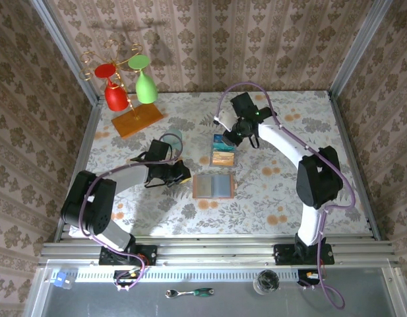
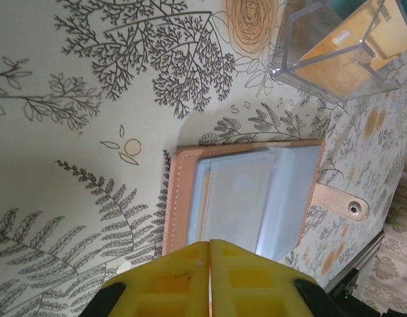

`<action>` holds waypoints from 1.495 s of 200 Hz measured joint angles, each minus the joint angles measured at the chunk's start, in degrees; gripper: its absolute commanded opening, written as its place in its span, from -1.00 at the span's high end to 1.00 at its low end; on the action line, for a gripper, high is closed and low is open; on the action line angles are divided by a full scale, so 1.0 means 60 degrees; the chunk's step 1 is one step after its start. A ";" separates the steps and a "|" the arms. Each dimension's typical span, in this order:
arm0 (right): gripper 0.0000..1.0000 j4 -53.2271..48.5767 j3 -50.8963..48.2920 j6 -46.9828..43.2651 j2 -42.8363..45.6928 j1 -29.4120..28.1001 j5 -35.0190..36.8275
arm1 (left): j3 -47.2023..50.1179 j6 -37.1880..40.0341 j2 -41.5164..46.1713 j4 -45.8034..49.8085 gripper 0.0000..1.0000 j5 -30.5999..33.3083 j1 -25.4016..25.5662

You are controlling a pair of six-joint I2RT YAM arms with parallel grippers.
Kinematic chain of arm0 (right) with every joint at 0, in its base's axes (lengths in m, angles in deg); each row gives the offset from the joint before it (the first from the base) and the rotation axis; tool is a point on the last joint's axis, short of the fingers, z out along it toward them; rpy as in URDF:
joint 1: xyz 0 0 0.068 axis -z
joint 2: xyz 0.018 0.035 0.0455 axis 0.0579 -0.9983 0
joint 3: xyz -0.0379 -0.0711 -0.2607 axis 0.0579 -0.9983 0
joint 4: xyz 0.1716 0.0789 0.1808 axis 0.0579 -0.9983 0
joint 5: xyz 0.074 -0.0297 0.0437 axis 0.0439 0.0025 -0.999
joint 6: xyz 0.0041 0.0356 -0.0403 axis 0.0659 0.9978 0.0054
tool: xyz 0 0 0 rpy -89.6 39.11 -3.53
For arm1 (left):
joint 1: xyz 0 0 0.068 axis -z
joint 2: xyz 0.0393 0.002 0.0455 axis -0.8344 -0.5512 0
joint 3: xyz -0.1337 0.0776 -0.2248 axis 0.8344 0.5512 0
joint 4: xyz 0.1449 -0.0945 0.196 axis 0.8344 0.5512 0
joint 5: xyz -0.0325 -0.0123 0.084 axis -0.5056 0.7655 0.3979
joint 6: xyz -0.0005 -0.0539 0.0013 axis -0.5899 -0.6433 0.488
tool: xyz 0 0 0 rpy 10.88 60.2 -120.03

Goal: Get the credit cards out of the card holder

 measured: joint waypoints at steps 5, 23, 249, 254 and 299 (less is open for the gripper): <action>0.56 0.0120 -0.0175 0.0280 0.0087 -0.0022 -0.0044 | -0.0004 -0.0007 -0.0036 -0.0051 0.84 -0.0004 0.0040; 0.58 0.0645 -0.0831 0.1515 0.0426 -0.0135 -0.0095 | -0.0004 -0.0007 -0.0175 -0.0124 0.85 -0.0015 0.0240; 0.59 0.2827 -0.3821 1.0411 0.0816 -0.1694 -0.2841 | 0.0364 0.0004 -0.0561 -0.0240 0.98 0.0007 0.0619; 0.57 0.2838 -0.3825 1.0440 0.0780 -0.1708 -0.2863 | 0.0364 0.0004 -0.0572 -0.0240 0.98 0.0007 0.0619; 0.51 0.2830 -0.3865 1.0619 0.0612 -0.1752 -0.3020 | 0.0364 0.0040 -0.0688 -0.0233 0.99 0.0033 0.0619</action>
